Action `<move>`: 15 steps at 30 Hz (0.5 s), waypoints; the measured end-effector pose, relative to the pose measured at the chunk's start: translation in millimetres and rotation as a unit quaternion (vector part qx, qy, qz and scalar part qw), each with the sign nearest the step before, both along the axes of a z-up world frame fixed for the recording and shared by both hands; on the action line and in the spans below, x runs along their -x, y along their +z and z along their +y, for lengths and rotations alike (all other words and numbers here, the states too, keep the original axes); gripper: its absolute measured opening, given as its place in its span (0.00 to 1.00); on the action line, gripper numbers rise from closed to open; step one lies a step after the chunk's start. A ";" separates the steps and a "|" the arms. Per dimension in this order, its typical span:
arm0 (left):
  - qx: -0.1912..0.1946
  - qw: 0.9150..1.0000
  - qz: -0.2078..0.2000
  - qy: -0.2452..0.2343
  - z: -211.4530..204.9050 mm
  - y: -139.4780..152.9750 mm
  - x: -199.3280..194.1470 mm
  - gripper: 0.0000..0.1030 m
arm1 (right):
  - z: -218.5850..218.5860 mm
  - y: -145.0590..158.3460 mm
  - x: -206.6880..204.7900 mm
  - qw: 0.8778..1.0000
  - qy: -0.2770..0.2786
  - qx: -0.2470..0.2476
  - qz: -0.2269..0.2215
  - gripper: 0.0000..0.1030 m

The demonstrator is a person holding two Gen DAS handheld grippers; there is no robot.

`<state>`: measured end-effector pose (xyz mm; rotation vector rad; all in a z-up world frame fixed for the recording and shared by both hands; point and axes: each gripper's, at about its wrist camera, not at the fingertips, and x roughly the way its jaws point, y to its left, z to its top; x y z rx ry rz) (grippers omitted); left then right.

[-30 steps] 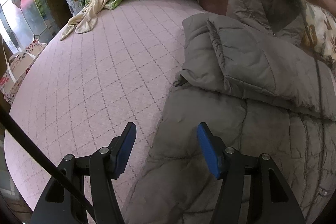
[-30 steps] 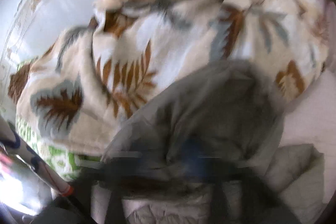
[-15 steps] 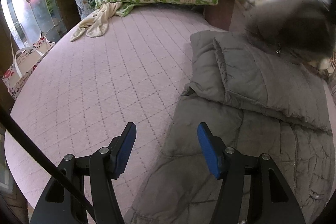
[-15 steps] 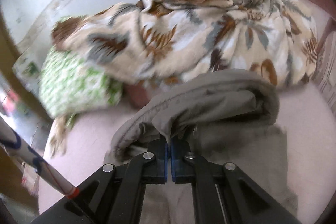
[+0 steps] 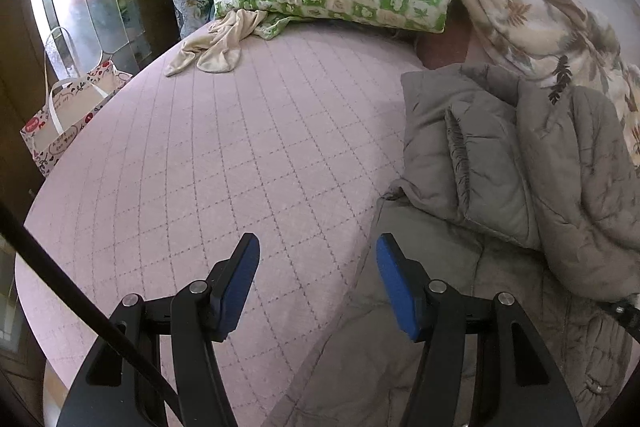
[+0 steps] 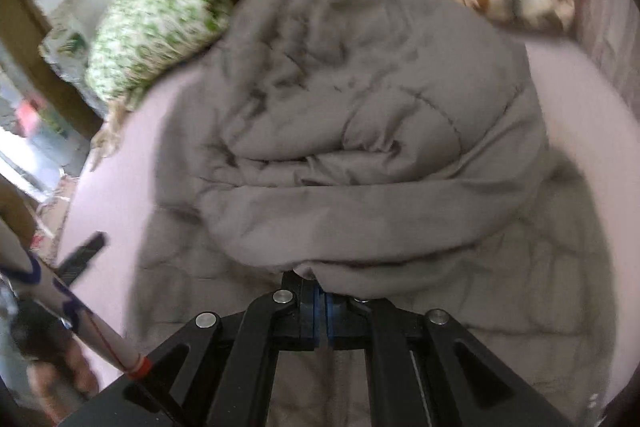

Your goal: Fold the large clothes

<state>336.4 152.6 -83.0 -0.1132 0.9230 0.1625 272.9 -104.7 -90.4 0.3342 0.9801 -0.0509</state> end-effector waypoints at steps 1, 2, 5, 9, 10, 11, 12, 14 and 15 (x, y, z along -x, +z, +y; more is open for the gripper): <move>-0.003 1.000 -0.002 0.000 -0.4 0.9 0.8 0.58 | -5.6 -9.9 -3.8 1.000 -0.013 -0.013 0.005 0.02; -0.006 1.000 -0.003 0.000 -0.9 1.5 1.4 0.58 | -9.5 -17.4 -8.0 1.000 -0.020 -0.023 0.008 0.02; -0.009 1.000 -0.006 0.003 -0.4 2.0 2.2 0.58 | -13.7 -34.4 -24.6 0.999 -0.035 -0.009 0.025 0.02; -0.011 1.000 -0.003 0.006 0.1 -0.1 2.8 0.58 | -17.5 -42.4 -34.6 0.998 -0.042 -0.027 0.035 0.06; -0.013 1.000 -0.002 0.005 0.2 -0.8 2.7 0.58 | -18.6 -38.3 -30.6 0.998 -0.043 -0.035 0.027 0.08; -0.015 1.000 0.000 0.003 -0.6 -1.8 2.5 0.58 | -18.3 -34.7 -25.4 0.998 -0.042 -0.036 0.021 0.16; -0.017 1.000 0.000 0.002 -1.4 -2.1 2.6 0.58 | -17.6 -28.6 -17.6 0.999 -0.039 -0.033 0.015 0.29; -0.017 1.000 0.002 0.002 -1.6 -2.6 1.7 0.58 | -15.3 -16.8 -0.5 0.999 -0.030 -0.019 0.003 0.48; -0.014 1.000 0.002 0.003 -0.8 -2.5 1.5 0.58 | -14.2 -9.8 10.6 1.000 -0.026 -0.009 -0.003 0.49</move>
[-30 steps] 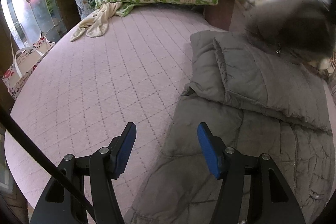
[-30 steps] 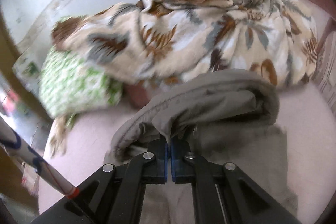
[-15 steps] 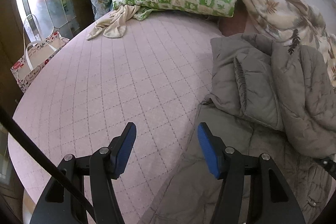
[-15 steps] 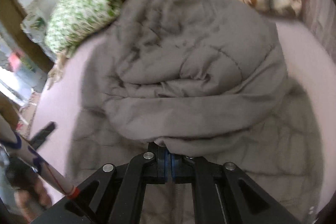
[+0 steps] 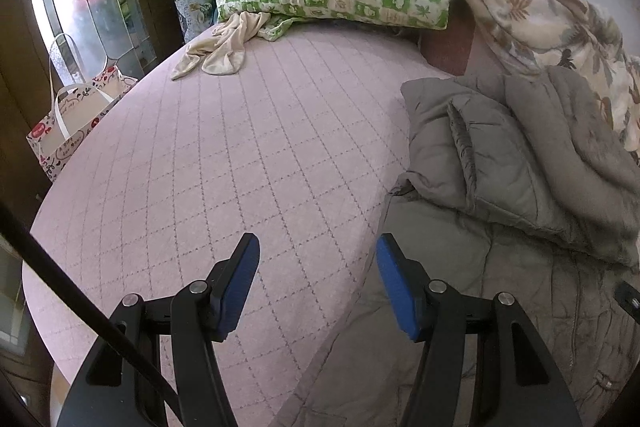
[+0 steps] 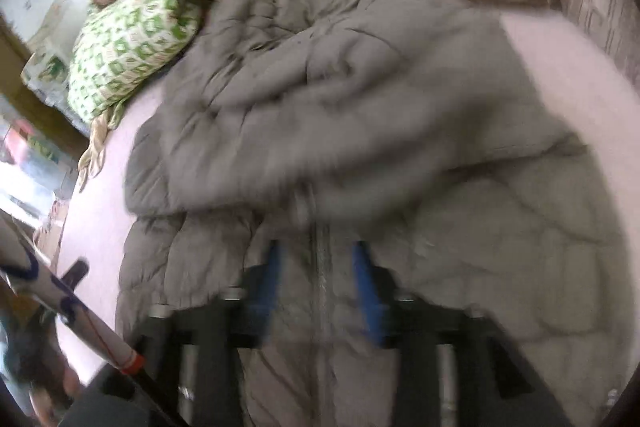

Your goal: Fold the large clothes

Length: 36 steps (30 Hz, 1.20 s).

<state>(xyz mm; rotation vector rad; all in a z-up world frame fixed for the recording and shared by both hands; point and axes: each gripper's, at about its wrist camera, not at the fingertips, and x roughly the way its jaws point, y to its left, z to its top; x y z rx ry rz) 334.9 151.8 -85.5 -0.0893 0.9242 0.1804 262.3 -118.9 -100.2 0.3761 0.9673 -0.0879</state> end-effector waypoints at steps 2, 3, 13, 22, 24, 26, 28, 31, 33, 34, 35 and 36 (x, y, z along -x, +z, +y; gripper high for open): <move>0.008 1.000 0.000 0.001 1.0 1.3 0.4 0.58 | 1.9 13.6 17.4 1.000 0.012 0.015 -0.009 0.49; 0.009 1.000 -0.002 0.000 1.0 2.0 0.9 0.58 | 2.2 21.7 24.8 0.999 0.019 0.023 -0.014 0.49; -0.006 1.000 0.004 0.005 -1.2 -2.0 -1.9 0.58 | -5.4 87.6 -41.5 0.986 -0.036 0.148 -0.074 0.47; 0.010 1.000 0.013 0.007 3.5 -3.2 -8.6 0.58 | 4.3 -23.0 -109.0 0.994 0.034 0.054 0.094 0.40; 0.011 1.000 0.013 0.005 2.9 -2.3 -6.9 0.58 | 14.0 -5.4 -101.2 0.990 0.048 0.107 0.073 0.40; 0.013 1.000 0.009 0.002 2.9 -0.1 -5.1 0.58 | 18.0 26.1 -88.1 0.989 0.038 0.141 0.016 0.40; 0.013 1.000 0.005 0.004 3.6 1.5 -4.8 0.58 | 24.5 64.4 -77.9 0.985 0.028 0.161 -0.049 0.40; 0.016 1.000 0.008 0.009 5.2 -0.6 -6.5 0.58 | 32.6 94.4 -93.1 0.985 0.032 0.150 -0.081 0.40; 0.015 1.000 0.014 0.009 6.4 -3.1 -6.7 0.58 | 31.8 94.6 -116.5 0.989 0.030 0.127 -0.071 0.40; 0.013 1.000 0.016 0.011 7.6 -3.9 -6.8 0.58 | 31.9 90.7 -129.8 0.991 0.027 0.114 -0.062 0.40; 0.011 1.000 0.015 0.013 9.2 -3.9 -6.9 0.58 | 34.0 86.5 -136.9 0.993 0.027 0.101 -0.055 0.40; 0.010 1.000 0.014 0.015 10.8 -3.4 -7.4 0.58 | 38.4 77.0 -150.9 0.995 0.031 0.084 -0.042 0.40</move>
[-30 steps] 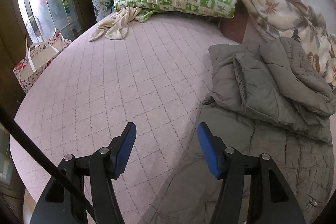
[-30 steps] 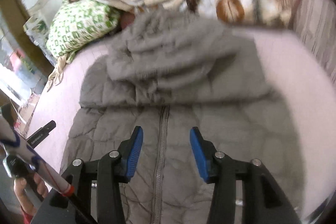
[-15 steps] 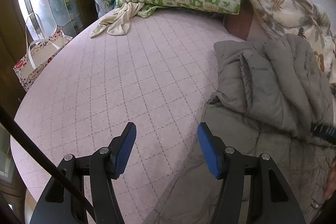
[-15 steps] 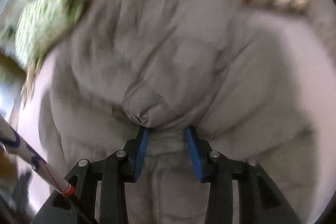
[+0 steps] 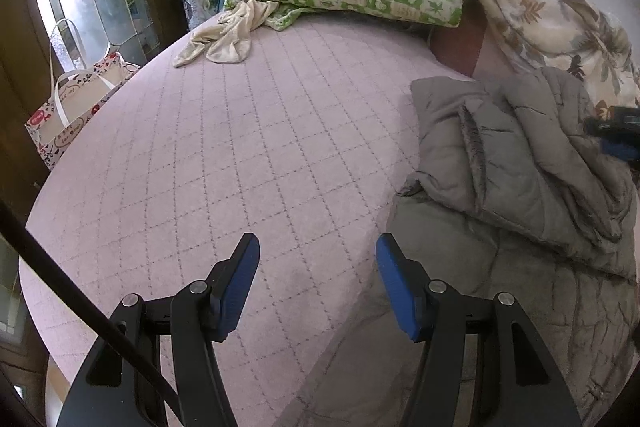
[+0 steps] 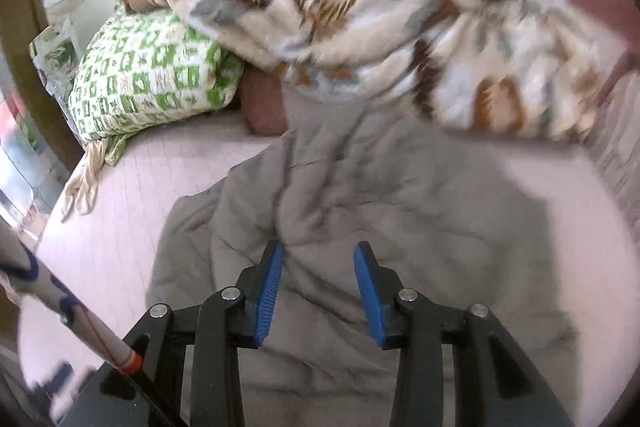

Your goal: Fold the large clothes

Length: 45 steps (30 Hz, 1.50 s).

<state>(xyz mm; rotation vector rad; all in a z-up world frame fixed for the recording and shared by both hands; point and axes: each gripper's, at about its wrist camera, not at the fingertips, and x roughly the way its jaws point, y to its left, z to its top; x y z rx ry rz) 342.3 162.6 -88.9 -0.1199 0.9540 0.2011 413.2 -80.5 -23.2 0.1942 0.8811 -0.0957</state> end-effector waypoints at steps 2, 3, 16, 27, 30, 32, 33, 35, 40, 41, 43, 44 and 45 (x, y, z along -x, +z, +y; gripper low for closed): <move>0.002 1.000 0.001 0.005 4.7 -0.1 -1.2 0.58 | 9.2 -27.3 -22.3 0.998 0.013 -0.045 0.036 0.40; 0.005 1.000 0.002 0.007 6.4 -0.2 -1.4 0.58 | 12.6 -41.5 -29.6 0.996 0.021 -0.062 0.053 0.40; 0.015 1.000 0.001 0.001 4.4 2.3 0.9 0.58 | -0.6 8.8 19.1 0.998 0.048 0.010 -0.033 0.40; 0.003 1.000 0.008 -0.005 -3.8 -2.0 0.1 0.58 | -66.9 -33.5 24.6 0.998 -0.038 0.003 0.054 0.41; 0.007 1.000 0.011 -0.006 -3.2 -3.8 -2.2 0.58 | -61.0 -4.0 40.1 0.999 -0.042 0.007 0.003 0.45; 0.005 1.000 0.012 -0.009 -4.8 -4.5 -2.2 0.58 | -57.8 -0.3 47.1 0.999 -0.046 0.016 -0.007 0.48; 0.004 1.000 0.012 -0.010 -5.3 -4.7 -1.9 0.58 | -56.6 -3.3 46.3 0.999 -0.048 0.023 -0.002 0.49; 0.001 1.000 0.011 -0.011 -6.2 -4.1 -0.3 0.58 | -57.0 -23.4 39.0 0.997 -0.049 0.039 0.035 0.49; -0.002 1.000 0.003 -0.011 -5.3 -1.2 3.5 0.58 | -64.7 -35.8 45.6 0.997 -0.054 0.019 0.051 0.49; -0.002 1.000 0.001 -0.014 -5.6 -0.8 4.4 0.58 | -65.3 -31.1 49.5 0.997 -0.053 0.013 0.047 0.49; -0.008 1.000 0.002 -0.016 -7.7 -0.6 6.2 0.58 | -66.3 -17.0 63.3 0.998 -0.048 0.020 0.037 0.49; -0.011 1.000 0.002 -0.019 -9.4 -0.6 7.5 0.58 | -66.5 -13.5 70.4 0.998 -0.046 0.027 0.034 0.50; -0.013 1.000 0.003 -0.022 -11.3 -0.6 8.6 0.58 | -68.1 -8.5 78.0 0.998 -0.043 0.034 0.031 0.52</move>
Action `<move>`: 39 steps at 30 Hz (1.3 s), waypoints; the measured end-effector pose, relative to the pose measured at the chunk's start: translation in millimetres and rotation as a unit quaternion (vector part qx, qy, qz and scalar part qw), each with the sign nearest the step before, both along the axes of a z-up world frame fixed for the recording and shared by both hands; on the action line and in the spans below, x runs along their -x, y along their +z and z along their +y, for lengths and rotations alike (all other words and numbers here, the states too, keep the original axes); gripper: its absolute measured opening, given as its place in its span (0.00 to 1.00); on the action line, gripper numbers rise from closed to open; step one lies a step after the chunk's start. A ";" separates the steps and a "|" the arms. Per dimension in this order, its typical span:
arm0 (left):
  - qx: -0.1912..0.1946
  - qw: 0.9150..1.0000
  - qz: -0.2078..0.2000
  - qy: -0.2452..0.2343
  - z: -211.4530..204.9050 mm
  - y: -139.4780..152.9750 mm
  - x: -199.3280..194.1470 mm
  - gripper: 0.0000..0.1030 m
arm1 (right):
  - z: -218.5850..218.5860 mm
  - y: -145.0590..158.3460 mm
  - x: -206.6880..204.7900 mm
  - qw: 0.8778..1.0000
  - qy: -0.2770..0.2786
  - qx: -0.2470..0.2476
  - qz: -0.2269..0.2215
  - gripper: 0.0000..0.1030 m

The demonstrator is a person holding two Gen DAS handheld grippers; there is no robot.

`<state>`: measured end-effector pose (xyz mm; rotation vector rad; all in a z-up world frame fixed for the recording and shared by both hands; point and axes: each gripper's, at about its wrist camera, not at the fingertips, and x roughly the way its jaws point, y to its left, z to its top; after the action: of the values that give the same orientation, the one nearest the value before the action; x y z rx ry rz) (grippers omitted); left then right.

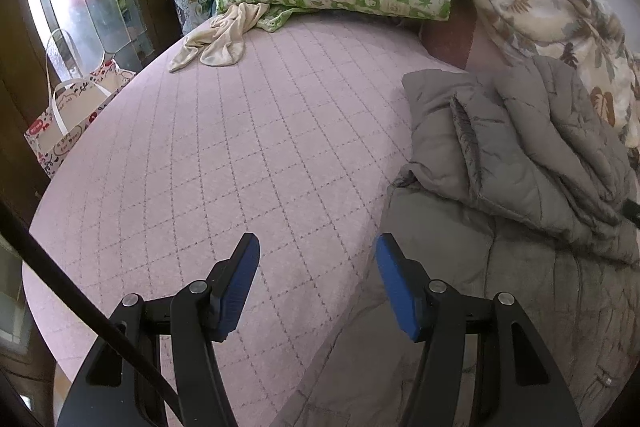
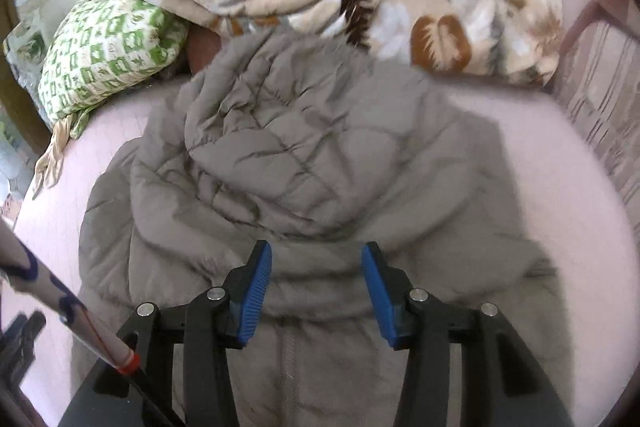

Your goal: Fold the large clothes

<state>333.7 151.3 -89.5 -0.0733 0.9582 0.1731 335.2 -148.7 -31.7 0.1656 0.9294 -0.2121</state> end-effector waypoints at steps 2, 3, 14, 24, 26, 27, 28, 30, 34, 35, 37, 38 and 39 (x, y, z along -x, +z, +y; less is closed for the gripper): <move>-0.009 1.000 0.001 -0.009 -5.4 -0.4 3.7 0.58 | -10.9 7.2 22.2 1.000 0.003 0.012 -0.002 0.56; -0.014 1.000 0.000 -0.012 -7.5 -0.4 5.9 0.58 | -15.0 7.2 32.9 1.000 0.001 0.014 -0.001 0.57; -0.036 0.998 -0.001 -0.048 -35.7 -1.7 50.1 0.58 | -99.7 -17.0 167.5 0.997 -0.074 0.001 0.035 0.63; 0.025 0.998 0.016 -0.061 -22.9 -2.9 109.4 0.58 | -154.9 -41.0 270.3 0.990 -0.126 -0.053 0.038 0.70; 0.059 0.996 0.034 -0.061 -9.5 -6.7 114.3 0.58 | -165.2 -47.9 282.7 0.988 -0.135 -0.071 0.037 0.71; 0.074 0.995 0.041 -0.061 -4.9 -9.0 117.3 0.58 | -168.8 -50.4 284.9 0.987 -0.137 -0.078 0.036 0.71; 0.087 0.993 0.046 -0.061 0.6 -11.2 119.2 0.58 | -173.2 -53.3 288.6 0.986 -0.142 -0.085 0.035 0.71; 0.101 0.992 0.051 -0.058 9.7 -15.1 123.0 0.58 | -183.6 -60.8 294.7 0.982 -0.154 -0.106 0.031 0.71; 0.144 0.985 0.071 -0.065 15.9 -27.6 119.3 0.58 | -200.4 -78.2 301.1 0.973 -0.161 -0.165 0.022 0.74; 0.157 0.983 0.076 -0.061 19.0 -31.2 117.9 0.58 | -204.1 -82.0 302.4 0.971 -0.160 -0.180 0.019 0.76; 0.176 0.980 0.077 -0.052 24.6 -35.6 113.5 0.58 | -210.6 -87.5 302.8 0.967 -0.156 -0.201 0.011 0.78; 0.186 0.978 0.076 -0.050 26.9 -36.9 111.5 0.59 | -212.6 -89.1 302.8 0.966 -0.154 -0.206 0.009 0.80; 0.202 0.975 0.078 -0.049 30.1 -39.7 108.3 0.62 | -214.7 -91.4 302.9 0.965 -0.153 -0.212 0.008 0.80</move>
<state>225.5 181.4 -129.2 -0.3903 1.1402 -0.1110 32.3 -363.4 -123.1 0.7071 0.9541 -0.2972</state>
